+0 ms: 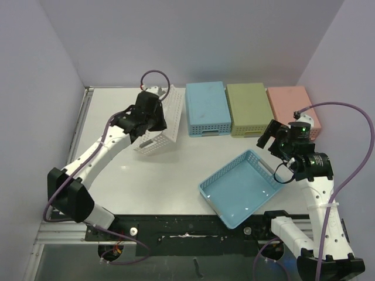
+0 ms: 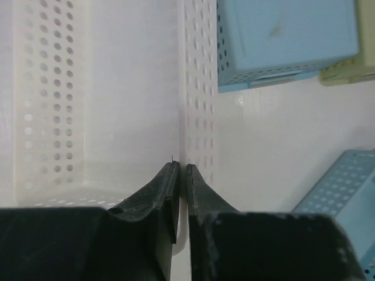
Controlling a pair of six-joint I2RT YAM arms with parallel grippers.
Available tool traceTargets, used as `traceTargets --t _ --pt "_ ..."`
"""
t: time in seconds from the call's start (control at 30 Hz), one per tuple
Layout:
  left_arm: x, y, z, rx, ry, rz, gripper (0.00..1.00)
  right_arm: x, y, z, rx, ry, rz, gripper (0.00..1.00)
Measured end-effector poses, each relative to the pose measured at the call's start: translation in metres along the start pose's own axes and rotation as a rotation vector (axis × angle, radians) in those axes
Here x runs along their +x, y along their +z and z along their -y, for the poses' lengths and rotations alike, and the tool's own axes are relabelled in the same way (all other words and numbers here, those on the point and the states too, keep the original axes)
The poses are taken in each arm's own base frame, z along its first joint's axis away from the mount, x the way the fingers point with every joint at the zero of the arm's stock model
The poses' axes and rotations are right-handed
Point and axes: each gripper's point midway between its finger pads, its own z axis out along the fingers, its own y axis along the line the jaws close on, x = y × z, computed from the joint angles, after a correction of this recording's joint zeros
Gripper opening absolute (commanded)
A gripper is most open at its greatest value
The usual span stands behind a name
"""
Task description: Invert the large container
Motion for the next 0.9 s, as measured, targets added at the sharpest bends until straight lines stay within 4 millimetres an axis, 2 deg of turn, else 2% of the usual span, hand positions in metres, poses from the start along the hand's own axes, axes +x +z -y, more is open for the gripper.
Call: traceTargets --t 0.17,0.27,0.4,0.63,0.73,0.9 --pt "-0.029 -0.040 0.010 0.173 -0.122 0.053 0.00 0.002 0.002 0.001 0.003 -0.001 -0.007 0.97" --pt "-0.035 -0.054 0.013 0.284 -0.210 0.065 0.00 0.002 0.003 0.001 0.003 -0.001 -0.007 0.98" --pt "-0.019 -0.056 0.003 0.376 -0.330 0.026 0.00 0.004 0.005 0.001 0.005 -0.002 -0.014 0.98" --pt "0.021 -0.041 -0.030 0.435 -0.538 -0.061 0.00 0.005 0.010 0.000 0.004 -0.003 -0.026 0.97" --pt "0.019 -0.047 -0.037 0.471 -0.573 -0.034 0.00 0.006 0.011 0.000 0.005 -0.003 -0.026 0.98" --pt "0.018 -0.051 -0.061 0.463 -0.638 0.004 0.00 0.007 0.013 0.000 0.005 -0.003 -0.029 0.97"
